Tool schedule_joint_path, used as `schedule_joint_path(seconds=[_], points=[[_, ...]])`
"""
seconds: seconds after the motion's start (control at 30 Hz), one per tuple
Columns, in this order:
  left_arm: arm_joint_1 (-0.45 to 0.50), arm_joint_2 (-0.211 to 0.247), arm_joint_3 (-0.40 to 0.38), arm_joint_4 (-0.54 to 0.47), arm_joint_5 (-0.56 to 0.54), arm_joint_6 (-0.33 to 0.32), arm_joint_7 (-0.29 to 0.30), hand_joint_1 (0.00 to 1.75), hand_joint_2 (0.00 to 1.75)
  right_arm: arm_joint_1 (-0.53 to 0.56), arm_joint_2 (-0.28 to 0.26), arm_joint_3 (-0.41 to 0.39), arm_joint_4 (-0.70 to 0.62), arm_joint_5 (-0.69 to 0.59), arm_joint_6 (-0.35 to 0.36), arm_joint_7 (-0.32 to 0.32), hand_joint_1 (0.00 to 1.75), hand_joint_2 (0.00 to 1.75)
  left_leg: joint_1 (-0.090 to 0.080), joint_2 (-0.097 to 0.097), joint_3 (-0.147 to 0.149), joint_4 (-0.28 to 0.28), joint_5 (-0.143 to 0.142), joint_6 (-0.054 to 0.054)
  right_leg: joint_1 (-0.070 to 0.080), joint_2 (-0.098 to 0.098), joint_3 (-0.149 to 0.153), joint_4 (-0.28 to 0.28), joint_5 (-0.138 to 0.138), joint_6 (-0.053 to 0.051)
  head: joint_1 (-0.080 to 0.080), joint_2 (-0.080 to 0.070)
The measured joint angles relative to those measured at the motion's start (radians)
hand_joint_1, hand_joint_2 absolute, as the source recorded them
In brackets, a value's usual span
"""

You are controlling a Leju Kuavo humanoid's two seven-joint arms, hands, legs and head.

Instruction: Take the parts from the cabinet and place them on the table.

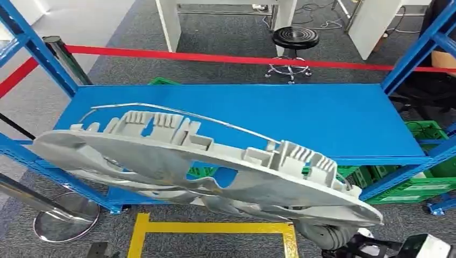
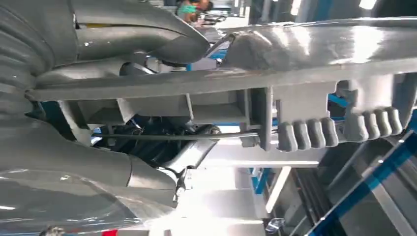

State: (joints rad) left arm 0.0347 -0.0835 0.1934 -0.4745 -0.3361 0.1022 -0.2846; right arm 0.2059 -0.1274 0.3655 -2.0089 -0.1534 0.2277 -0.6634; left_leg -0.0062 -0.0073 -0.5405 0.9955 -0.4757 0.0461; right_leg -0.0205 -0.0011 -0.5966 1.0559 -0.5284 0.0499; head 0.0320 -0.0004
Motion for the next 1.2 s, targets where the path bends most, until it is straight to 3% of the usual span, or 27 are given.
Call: schedule_joint_path(seconds=[0.1,0.13,0.17,0.2,0.23,0.27,0.3,0.4,0.43,0.47,0.5,0.53,0.63,0.67,0.73,0.8,0.83,0.87,0.9,0.97,1.0,1.03,1.07,1.1,1.13,1.17,1.2], points=[[0.003,-0.003,-0.007,-0.006,-0.014,0.001,0.01,0.0,1.75,-0.003,0.0,0.0,0.013,0.008,0.0,0.001,1.75,1.75,-0.001,0.002,-0.014,0.003,0.007,0.004,-0.002,0.0,-0.081,0.222,-0.115,0.002,0.001,0.0],[0.007,-0.003,-0.01,-0.01,-0.02,0.002,0.014,0.0,1.75,-0.001,0.0,0.001,0.016,0.015,-0.001,0.002,1.75,1.75,-0.001,0.002,-0.018,0.004,0.009,0.002,-0.002,0.001,-0.089,0.256,-0.117,0.003,0.001,0.0],[0.009,-0.005,-0.011,-0.015,-0.022,0.002,0.019,0.0,1.75,-0.001,0.0,0.001,0.019,0.021,-0.003,0.003,1.75,1.75,0.0,0.002,-0.02,0.006,0.011,0.0,-0.002,0.0,-0.072,0.237,-0.093,0.003,0.001,0.0],[0.01,-0.006,-0.012,-0.018,-0.024,0.002,0.021,0.0,1.75,-0.001,0.0,0.001,0.021,0.024,-0.004,0.004,1.75,1.75,0.002,0.002,-0.022,0.008,0.011,-0.002,-0.004,0.0,-0.039,0.182,-0.058,0.005,0.001,0.0],[0.011,-0.008,-0.013,-0.022,-0.024,0.002,0.021,0.0,1.75,-0.002,0.0,0.001,0.023,0.026,-0.004,0.005,1.75,1.75,0.005,0.002,-0.026,0.015,0.011,-0.004,-0.006,0.0,0.017,0.085,-0.012,0.006,0.001,0.0],[0.011,-0.009,-0.015,-0.026,-0.029,0.002,0.023,0.0,1.75,-0.003,0.0,0.001,0.024,0.028,-0.006,0.005,1.75,1.75,0.007,0.001,-0.03,0.023,0.009,-0.01,-0.009,0.0,0.064,-0.005,0.01,0.008,0.002,0.0],[0.012,-0.008,-0.016,-0.03,-0.031,0.002,0.024,0.0,1.75,-0.006,0.0,0.001,0.026,0.031,-0.01,0.006,1.75,1.75,0.003,-0.001,-0.039,0.027,0.01,-0.019,-0.002,0.004,0.096,-0.027,-0.015,0.009,0.004,0.0],[0.016,-0.01,-0.019,-0.041,-0.037,0.002,0.029,0.0,1.75,-0.006,0.0,0.001,0.027,0.04,-0.022,0.008,1.75,1.75,0.004,-0.004,-0.047,0.033,0.026,-0.041,0.003,0.01,0.075,-0.027,-0.003,-0.005,0.003,0.0],[0.019,-0.009,-0.018,-0.044,-0.039,0.003,0.032,0.0,1.75,-0.006,0.0,0.001,0.027,0.043,-0.023,0.01,1.75,1.75,0.005,-0.004,-0.048,0.034,0.029,-0.046,0.002,0.008,0.071,-0.028,0.002,-0.014,0.004,0.0],[0.02,-0.008,-0.019,-0.047,-0.041,0.003,0.035,0.0,1.75,-0.007,0.0,0.0,0.028,0.047,-0.028,0.011,1.75,1.75,0.007,-0.004,-0.054,0.042,0.013,-0.05,-0.003,0.001,0.059,-0.033,0.011,-0.031,0.005,0.0],[0.02,-0.008,-0.019,-0.05,-0.046,0.003,0.037,0.0,1.75,-0.007,0.0,-0.001,0.028,0.049,-0.032,0.013,1.75,1.75,0.007,-0.002,-0.067,0.069,-0.028,-0.056,-0.002,0.001,0.056,-0.033,0.016,-0.041,-0.001,0.0],[0.021,-0.009,-0.021,-0.054,-0.052,0.002,0.041,0.0,1.75,-0.008,0.001,-0.001,0.028,0.05,-0.033,0.013,1.75,1.75,0.01,-0.002,-0.088,0.133,-0.083,-0.063,-0.001,-0.001,0.045,-0.033,0.024,-0.048,-0.006,0.0],[0.021,-0.01,-0.022,-0.06,-0.059,0.0,0.042,0.0,1.75,-0.008,0.002,-0.001,0.028,0.052,-0.035,0.013,1.75,1.75,0.012,-0.002,-0.124,0.277,-0.167,-0.068,0.004,-0.006,0.023,-0.031,0.04,-0.054,-0.006,0.0],[0.021,-0.011,-0.022,-0.062,-0.061,-0.001,0.043,0.0,1.75,-0.008,0.003,-0.001,0.029,0.052,-0.035,0.013,1.75,1.75,0.012,-0.002,-0.126,0.317,-0.176,-0.067,0.007,-0.008,0.011,-0.031,0.048,-0.055,-0.006,0.0],[0.023,-0.011,-0.024,-0.069,-0.075,-0.002,0.05,0.0,1.75,-0.008,0.003,-0.001,0.031,0.052,-0.035,0.013,1.75,1.75,0.01,-0.002,-0.078,0.273,-0.126,-0.058,0.014,-0.008,-0.009,-0.031,0.064,-0.057,-0.006,0.0],[0.026,-0.011,-0.031,-0.086,-0.085,-0.005,0.061,0.0,1.75,-0.009,0.003,-0.002,0.031,0.052,-0.035,0.012,1.75,1.75,0.001,-0.002,0.033,0.103,-0.061,-0.032,0.022,-0.009,-0.024,-0.031,0.08,-0.056,-0.005,0.0],[0.026,-0.007,-0.034,-0.097,-0.087,-0.006,0.069,0.0,1.75,-0.01,0.003,-0.002,0.031,0.052,-0.035,0.012,1.75,1.75,-0.007,0.005,0.077,0.024,-0.076,-0.013,0.019,-0.011,-0.028,-0.031,0.086,-0.055,-0.005,0.0],[0.029,-0.006,-0.037,-0.109,-0.087,-0.007,0.077,0.0,1.75,-0.011,0.003,-0.002,0.032,0.052,-0.035,0.012,1.75,1.75,-0.008,0.011,0.098,-0.019,-0.083,-0.01,0.023,-0.013,-0.032,-0.031,0.094,-0.049,-0.004,0.0],[0.031,-0.006,-0.039,-0.12,-0.09,-0.007,0.083,0.0,1.75,-0.011,0.003,-0.001,0.034,0.053,-0.035,0.012,1.75,1.75,-0.015,0.008,0.092,-0.018,-0.077,-0.013,0.017,-0.018,-0.032,-0.035,0.103,-0.041,-0.004,0.0],[0.042,-0.006,-0.041,-0.139,-0.093,-0.009,0.097,0.0,1.75,-0.014,0.005,0.002,0.034,0.055,-0.035,0.008,1.75,1.75,-0.02,0.005,0.085,-0.024,-0.062,-0.008,0.011,-0.022,-0.032,-0.042,0.12,-0.029,-0.007,0.0],[0.049,-0.008,-0.043,-0.148,-0.094,-0.009,0.098,0.0,1.75,-0.016,0.005,0.002,0.034,0.055,-0.035,0.007,1.75,1.75,-0.009,0.005,0.082,-0.044,-0.04,-0.008,0.013,-0.02,-0.039,-0.037,0.114,-0.024,-0.008,0.0],[0.052,-0.008,-0.044,-0.154,-0.095,-0.01,0.1,0.0,1.75,-0.018,0.006,0.002,0.035,0.055,-0.035,0.005,1.75,1.75,-0.009,0.005,0.074,-0.044,-0.027,-0.008,0.012,-0.011,-0.048,-0.024,0.075,-0.019,-0.008,0.0],[0.055,-0.005,-0.044,-0.163,-0.095,-0.011,0.101,0.0,1.75,-0.022,0.006,0.003,0.037,0.056,-0.035,0.005,1.75,1.75,-0.007,0.004,0.058,-0.043,-0.018,0.0,0.011,-0.006,-0.065,0.02,0.014,-0.015,-0.004,0.0],[0.057,-0.006,-0.044,-0.169,-0.095,-0.012,0.103,0.0,1.75,-0.028,0.006,0.005,0.039,0.056,-0.035,0.005,1.75,1.75,-0.007,0.003,0.042,-0.04,-0.008,-0.001,0.008,-0.004,-0.081,0.094,-0.048,-0.012,-0.004,0.0],[0.06,-0.007,-0.045,-0.176,-0.098,-0.017,0.109,0.0,1.75,-0.032,0.006,0.006,0.042,0.055,-0.033,0.005,1.75,1.75,-0.007,0.0,0.027,-0.037,0.002,-0.002,0.007,-0.004,-0.096,0.163,-0.089,-0.008,-0.005,0.0],[0.068,-0.008,-0.045,-0.189,-0.103,-0.024,0.116,0.0,1.75,-0.034,0.006,0.008,0.045,0.055,-0.032,0.005,1.75,1.75,-0.006,-0.001,0.008,-0.034,0.014,-0.004,0.007,-0.004,-0.105,0.234,-0.109,-0.003,-0.004,0.0],[0.076,-0.009,-0.045,-0.198,-0.104,-0.025,0.119,0.0,1.75,-0.034,0.006,0.011,0.048,0.053,-0.032,0.005,1.75,1.75,-0.005,-0.004,-0.009,-0.03,0.024,-0.007,0.007,-0.004,-0.096,0.259,-0.087,-0.001,-0.004,0.0]])
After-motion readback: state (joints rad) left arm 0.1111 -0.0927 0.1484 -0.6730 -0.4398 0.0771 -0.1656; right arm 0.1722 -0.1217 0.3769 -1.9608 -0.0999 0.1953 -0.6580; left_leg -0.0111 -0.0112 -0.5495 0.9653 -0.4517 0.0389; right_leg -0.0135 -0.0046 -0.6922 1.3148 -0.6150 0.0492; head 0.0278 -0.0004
